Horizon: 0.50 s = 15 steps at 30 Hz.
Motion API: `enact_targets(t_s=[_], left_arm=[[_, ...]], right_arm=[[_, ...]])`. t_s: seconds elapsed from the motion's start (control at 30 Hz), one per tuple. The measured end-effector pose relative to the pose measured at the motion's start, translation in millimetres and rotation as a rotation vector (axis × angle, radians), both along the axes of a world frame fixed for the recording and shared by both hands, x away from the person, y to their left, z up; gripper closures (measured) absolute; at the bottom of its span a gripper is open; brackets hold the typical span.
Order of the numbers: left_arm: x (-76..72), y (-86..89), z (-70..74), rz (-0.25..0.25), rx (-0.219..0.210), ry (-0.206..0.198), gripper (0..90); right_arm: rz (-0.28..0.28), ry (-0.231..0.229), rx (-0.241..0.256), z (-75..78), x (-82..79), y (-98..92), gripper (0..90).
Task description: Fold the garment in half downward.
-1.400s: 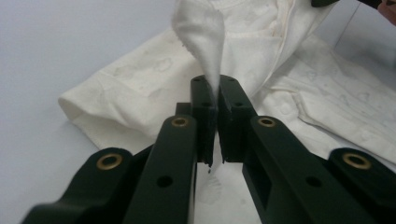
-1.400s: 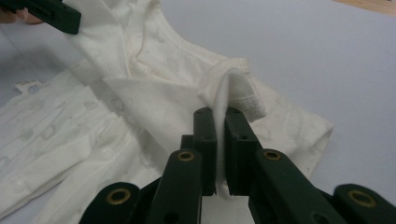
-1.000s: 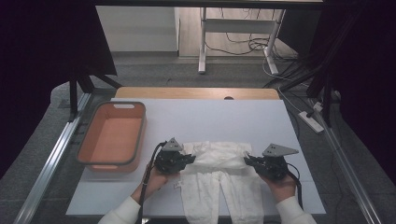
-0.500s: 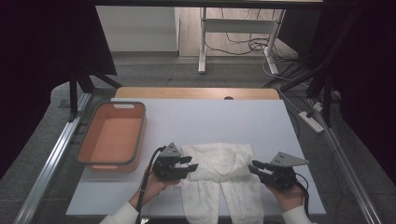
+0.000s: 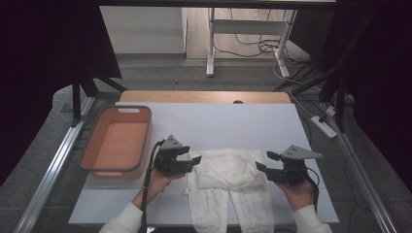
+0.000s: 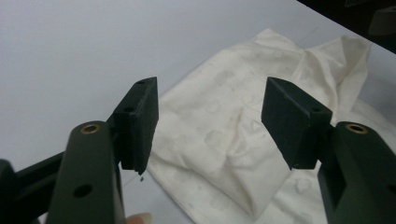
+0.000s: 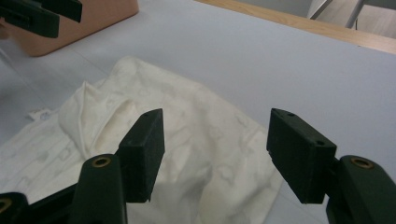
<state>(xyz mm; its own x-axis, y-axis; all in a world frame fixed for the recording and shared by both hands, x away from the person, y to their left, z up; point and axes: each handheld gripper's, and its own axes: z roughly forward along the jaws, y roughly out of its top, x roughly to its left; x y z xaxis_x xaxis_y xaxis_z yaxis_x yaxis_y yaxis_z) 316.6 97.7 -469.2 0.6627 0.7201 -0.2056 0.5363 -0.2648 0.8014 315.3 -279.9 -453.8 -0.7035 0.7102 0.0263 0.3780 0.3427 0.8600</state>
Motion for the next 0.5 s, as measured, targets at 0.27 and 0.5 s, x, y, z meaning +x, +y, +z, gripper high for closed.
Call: enact_targets(t_s=[0.27, 0.5], left_arm=[[29.6, -9.5, 8.5, 0.009, 0.023, 0.010, 36.9], [38.9, -9.2, 1.6, 0.025, 0.040, 0.029, 35.6]], right_arm=[[0.021, 0.040, -0.032, 10.7, 38.8, 23.0, 35.9], [0.014, 0.064, -0.037, 1.8, 57.6, 27.4, 35.5]])
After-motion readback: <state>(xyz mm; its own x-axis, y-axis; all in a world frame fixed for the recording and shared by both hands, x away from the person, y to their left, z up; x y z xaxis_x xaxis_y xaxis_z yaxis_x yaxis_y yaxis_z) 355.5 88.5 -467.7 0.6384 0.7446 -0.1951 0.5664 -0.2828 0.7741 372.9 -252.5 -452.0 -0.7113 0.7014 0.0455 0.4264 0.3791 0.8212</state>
